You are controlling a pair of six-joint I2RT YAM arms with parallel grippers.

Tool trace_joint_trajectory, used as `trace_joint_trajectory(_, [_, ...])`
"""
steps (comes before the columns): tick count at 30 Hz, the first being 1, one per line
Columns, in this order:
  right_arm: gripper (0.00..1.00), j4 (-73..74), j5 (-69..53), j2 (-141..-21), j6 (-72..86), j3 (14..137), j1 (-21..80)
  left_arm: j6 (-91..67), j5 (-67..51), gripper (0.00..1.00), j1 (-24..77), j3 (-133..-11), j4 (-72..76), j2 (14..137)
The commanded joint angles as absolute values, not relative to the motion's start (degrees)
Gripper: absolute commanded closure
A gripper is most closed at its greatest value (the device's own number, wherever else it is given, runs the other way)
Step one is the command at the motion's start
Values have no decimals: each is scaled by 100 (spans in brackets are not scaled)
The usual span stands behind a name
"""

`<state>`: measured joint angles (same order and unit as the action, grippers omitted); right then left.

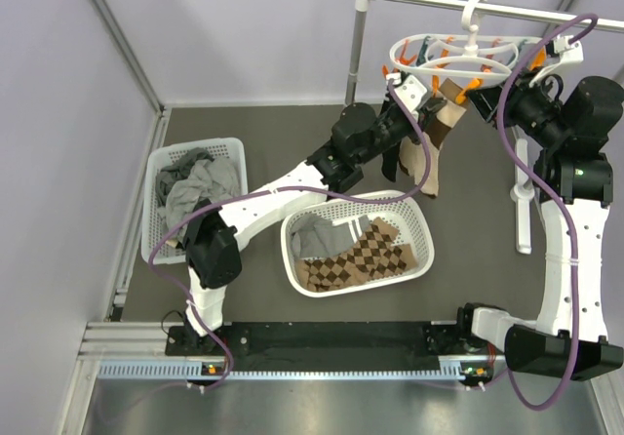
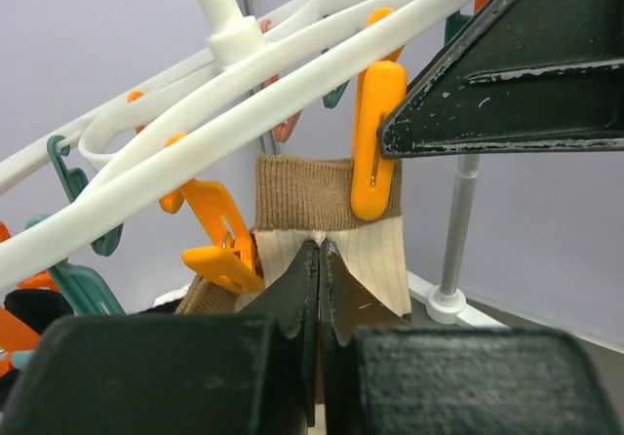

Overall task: Clip the socks to the hanger
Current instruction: Clamp the sock onto the hanger.

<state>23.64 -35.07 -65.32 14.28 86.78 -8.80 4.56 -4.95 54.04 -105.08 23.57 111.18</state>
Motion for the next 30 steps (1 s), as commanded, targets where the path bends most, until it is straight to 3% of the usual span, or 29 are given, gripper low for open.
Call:
trace_joint_trajectory(1, [100,2180,-3744,-6539,1415,8930,-923,299,-624,99,5396,-10810,2830,11188])
trace_joint_trajectory(14, [100,2030,-3841,-6565,1468,8807,-932,114,-747,98,5405,-10995,2900,11320])
trace_joint_trajectory(16, [91,2004,-3815,-6548,1485,8789,-932,114,-756,98,5405,-10986,2900,11312])
trace_joint_trajectory(17, [81,1995,-3806,-6548,1485,8772,-923,123,-756,98,5405,-10986,2900,11303])
trace_joint_trajectory(23, [53,2170,-3665,-6486,1249,8877,-932,158,-712,98,5405,-10942,2804,11268])
trace_joint_trajectory(30, [36,2627,-3270,-6276,906,9175,-932,220,-554,95,5388,-10802,2725,11162])
